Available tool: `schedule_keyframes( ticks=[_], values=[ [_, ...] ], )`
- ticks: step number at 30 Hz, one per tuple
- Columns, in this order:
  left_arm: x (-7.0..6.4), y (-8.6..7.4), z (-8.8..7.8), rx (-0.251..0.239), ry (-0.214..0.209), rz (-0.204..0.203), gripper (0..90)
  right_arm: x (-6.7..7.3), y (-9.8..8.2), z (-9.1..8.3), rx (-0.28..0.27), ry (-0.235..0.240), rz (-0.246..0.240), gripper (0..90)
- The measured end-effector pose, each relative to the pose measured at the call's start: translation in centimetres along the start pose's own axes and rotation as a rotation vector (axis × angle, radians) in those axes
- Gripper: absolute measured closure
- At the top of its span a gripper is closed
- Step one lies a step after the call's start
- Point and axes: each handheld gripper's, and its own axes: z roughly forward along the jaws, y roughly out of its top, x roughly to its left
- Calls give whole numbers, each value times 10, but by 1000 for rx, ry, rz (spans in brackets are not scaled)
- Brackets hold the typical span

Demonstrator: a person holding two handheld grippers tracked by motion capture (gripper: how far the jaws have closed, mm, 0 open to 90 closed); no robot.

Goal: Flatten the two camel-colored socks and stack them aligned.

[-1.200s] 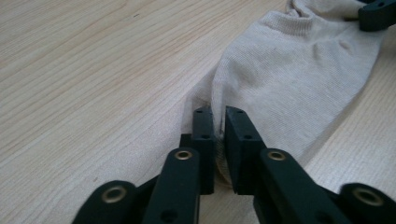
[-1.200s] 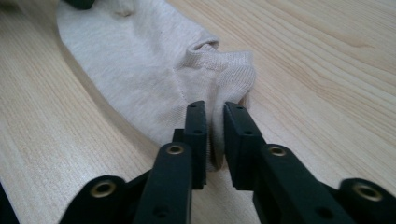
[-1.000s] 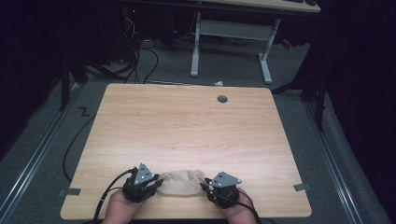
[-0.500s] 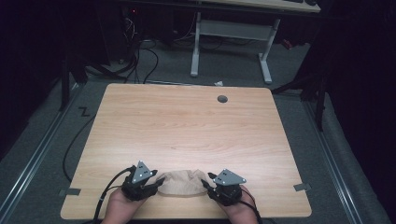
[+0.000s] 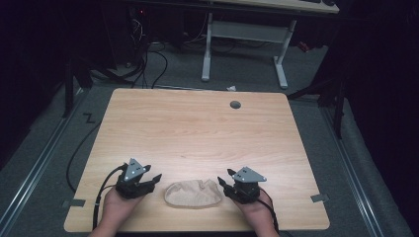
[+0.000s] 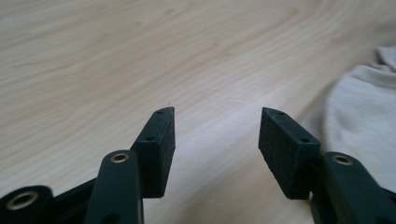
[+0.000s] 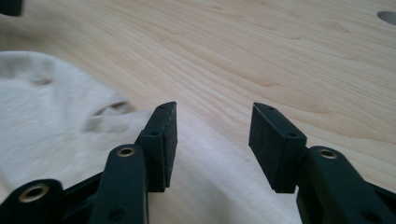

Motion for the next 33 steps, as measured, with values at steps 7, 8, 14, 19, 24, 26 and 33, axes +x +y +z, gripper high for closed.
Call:
schedule_keyframes(
  ticks=[7, 8, 14, 19, 24, 26, 33],
  values=[
    [36, -8, 6, 54, 93, -43, 414, -40, 4, 15, 4, -93, 72, 462],
    [39, -9, 7, 57, 102, -49, 413, -45, 4, 16, 2, -104, 88, 460],
    [47, -10, 6, 49, 114, -81, 411, -57, -6, 9, -7, -152, 125, 459],
    [45, -7, 9, 44, 98, -76, 410, -58, -14, 7, 16, -152, 122, 456],
    [39, -7, 10, 65, 77, -57, 406, -63, -17, 9, 32, -158, 139, 457],
    [36, -8, 8, 68, 77, -39, 406, -62, -17, 9, 35, -160, 140, 458],
    [35, -8, -1, 50, 88, -41, 405, -58, -14, 11, 24, -156, 100, 458]
  ],
)
